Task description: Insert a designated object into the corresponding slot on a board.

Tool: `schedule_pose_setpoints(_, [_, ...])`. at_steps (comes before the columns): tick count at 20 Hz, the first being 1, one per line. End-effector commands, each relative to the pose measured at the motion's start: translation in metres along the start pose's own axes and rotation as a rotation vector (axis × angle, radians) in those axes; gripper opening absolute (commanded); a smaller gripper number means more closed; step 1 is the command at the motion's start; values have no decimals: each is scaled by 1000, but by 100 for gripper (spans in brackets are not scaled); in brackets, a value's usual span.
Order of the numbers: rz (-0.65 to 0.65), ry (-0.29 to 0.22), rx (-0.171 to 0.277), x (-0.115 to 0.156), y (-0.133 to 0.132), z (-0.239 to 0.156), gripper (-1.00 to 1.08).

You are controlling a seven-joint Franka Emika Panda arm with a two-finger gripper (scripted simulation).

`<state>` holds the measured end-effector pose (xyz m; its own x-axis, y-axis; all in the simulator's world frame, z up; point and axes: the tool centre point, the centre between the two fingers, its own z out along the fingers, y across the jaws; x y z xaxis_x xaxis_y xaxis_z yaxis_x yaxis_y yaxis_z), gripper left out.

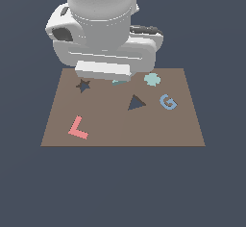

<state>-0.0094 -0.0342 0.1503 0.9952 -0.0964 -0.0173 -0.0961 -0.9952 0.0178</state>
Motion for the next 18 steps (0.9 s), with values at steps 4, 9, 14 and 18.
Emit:
schedule_pose_setpoints(4, [86, 1, 3, -10, 2, 13, 100])
schedule_pose_setpoints(9, [206, 3, 6, -24, 4, 31, 100])
schedule_pose_setpoints(14, [360, 6, 11, -42, 4, 54, 100])
schedule_pose_setpoints(18, [470, 8, 14, -55, 1, 70, 100])
